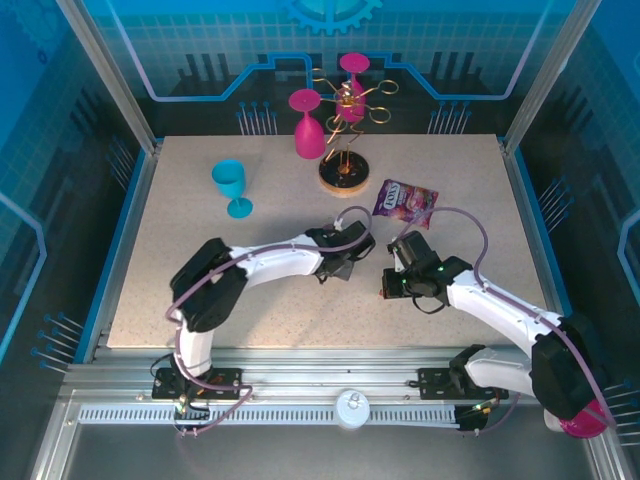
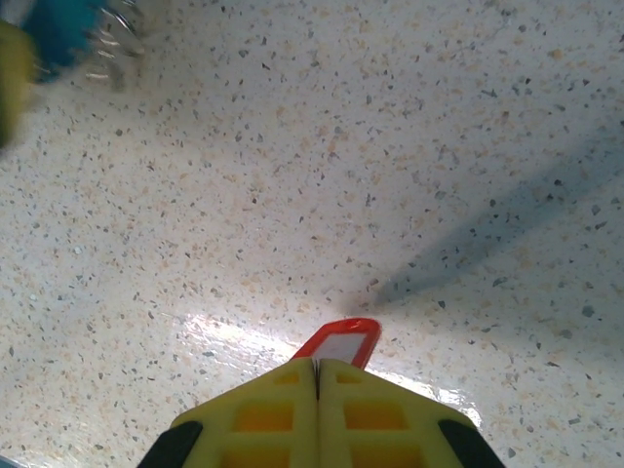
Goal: Put the keys on the keyring
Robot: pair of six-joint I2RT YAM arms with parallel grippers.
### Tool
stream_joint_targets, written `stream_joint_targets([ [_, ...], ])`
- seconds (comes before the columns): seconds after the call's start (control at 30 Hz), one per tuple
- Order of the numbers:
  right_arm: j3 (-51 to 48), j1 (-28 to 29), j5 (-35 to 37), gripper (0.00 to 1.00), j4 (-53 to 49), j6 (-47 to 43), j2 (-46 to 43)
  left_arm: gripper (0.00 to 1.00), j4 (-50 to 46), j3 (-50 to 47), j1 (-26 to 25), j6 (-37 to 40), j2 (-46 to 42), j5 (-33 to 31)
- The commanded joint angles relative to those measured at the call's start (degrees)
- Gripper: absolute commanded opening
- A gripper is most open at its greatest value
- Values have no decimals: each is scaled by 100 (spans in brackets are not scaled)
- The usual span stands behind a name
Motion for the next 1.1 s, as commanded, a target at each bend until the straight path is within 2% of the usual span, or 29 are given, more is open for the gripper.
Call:
stream_joint_targets([
  [0.0, -106, -86, -216, 0, 155, -12, 173, 0, 450, -279, 10, 174, -1010, -133],
  [0.1, -98, -65, -497, 0, 456, -54, 445, 0, 362, -318, 235, -197, -1513, 432],
  [0.3, 99, -57, -868, 1, 795, -299, 1017, 0, -263, -265, 831, -1766, -2069, 1398],
  [0.33, 142, -60, -870, 9, 782, -351, 1042, 0, -308, -317, 926, -2069, -2183, 1530],
  [0.43, 266, -57, -847, 25, 730, -614, 850, 0, -345, -458, 1178, -2719, -2507, 2019],
  [0.53, 324, -31, -924, 34, 915, -1100, 281, 0, -430, -559, 1343, -3322, -2777, 2398],
  [0.67, 152, 324, -898, 35, 1801, -1992, -585, 0, -592, -787, 1636, -4563, -2982, 3036],
  [0.8, -524, 1186, -491, 31, 3478, -3547, -1226, 0, -641, -1044, 1786, -5591, -3121, 3549],
  [0.9, -926, 1677, -319, 28, 4752, -4512, -1258, 0, -748, -1097, 1792, -5954, -3158, 3700],
  [1.07, -835, 1991, -415, 29, 5369, -5229, -763, 0, -783, -1007, 1797, -6125, -3106, 4055],
])
